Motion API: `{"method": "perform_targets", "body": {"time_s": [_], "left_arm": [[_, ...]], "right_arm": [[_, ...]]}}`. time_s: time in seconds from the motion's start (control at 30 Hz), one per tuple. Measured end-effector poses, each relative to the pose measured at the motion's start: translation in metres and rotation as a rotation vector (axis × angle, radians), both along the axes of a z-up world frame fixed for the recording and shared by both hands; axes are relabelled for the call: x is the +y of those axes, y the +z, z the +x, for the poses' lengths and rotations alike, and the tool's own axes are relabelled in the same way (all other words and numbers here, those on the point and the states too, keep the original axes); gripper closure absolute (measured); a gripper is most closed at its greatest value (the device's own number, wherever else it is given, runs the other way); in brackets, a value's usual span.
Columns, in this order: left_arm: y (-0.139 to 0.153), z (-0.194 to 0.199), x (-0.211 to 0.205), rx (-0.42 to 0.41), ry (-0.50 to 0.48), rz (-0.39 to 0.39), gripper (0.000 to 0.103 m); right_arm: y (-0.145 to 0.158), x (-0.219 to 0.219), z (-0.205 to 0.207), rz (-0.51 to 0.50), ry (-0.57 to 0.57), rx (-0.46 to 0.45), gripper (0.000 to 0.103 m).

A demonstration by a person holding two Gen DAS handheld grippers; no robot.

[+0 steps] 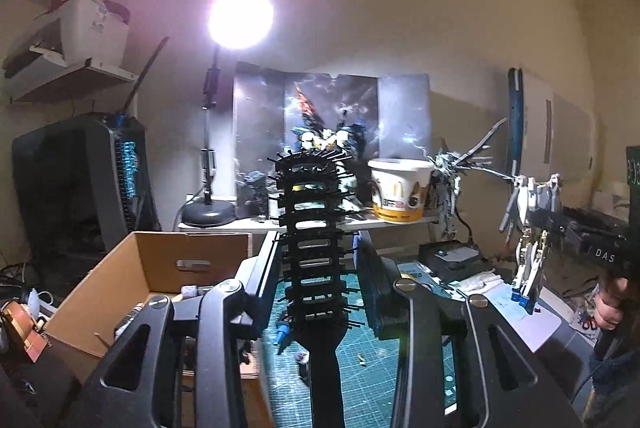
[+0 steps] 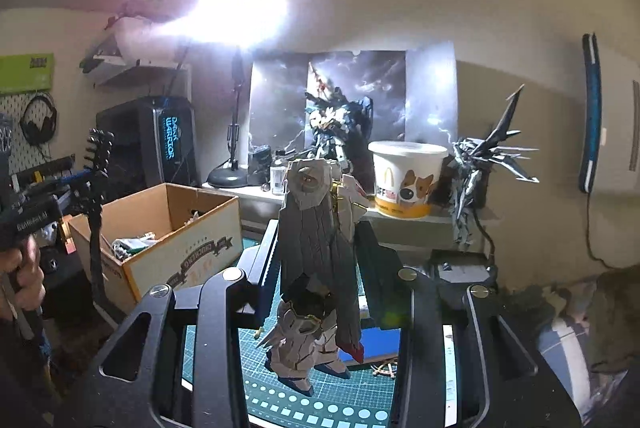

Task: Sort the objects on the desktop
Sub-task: 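Lift the hairbrush and figure and carry both toward the cardboard box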

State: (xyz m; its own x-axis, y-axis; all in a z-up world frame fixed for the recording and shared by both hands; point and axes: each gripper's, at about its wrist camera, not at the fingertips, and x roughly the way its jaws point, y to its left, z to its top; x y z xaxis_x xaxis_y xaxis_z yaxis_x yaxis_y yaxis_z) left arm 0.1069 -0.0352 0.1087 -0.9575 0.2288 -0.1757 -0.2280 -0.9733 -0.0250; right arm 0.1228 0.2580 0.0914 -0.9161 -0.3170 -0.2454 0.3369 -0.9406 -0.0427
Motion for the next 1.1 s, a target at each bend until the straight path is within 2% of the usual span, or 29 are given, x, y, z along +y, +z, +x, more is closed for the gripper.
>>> {"method": "perform_targets", "body": {"time_s": [0.33,0.57,1.1], "left_arm": [[-0.003,-0.007,-0.035,-0.027,0.112,0.023,0.067],[-0.006,0.002,-0.060,-0.045,0.189,0.030,0.067],[-0.010,0.045,-0.121,-0.061,0.428,0.034,0.067]], "right_arm": [[-0.010,-0.013,-0.017,-0.002,0.050,-0.027,0.069],[-0.010,-0.033,-0.026,0.001,0.111,-0.032,0.069],[-0.018,-0.119,-0.046,0.015,0.366,-0.047,0.069]]}}
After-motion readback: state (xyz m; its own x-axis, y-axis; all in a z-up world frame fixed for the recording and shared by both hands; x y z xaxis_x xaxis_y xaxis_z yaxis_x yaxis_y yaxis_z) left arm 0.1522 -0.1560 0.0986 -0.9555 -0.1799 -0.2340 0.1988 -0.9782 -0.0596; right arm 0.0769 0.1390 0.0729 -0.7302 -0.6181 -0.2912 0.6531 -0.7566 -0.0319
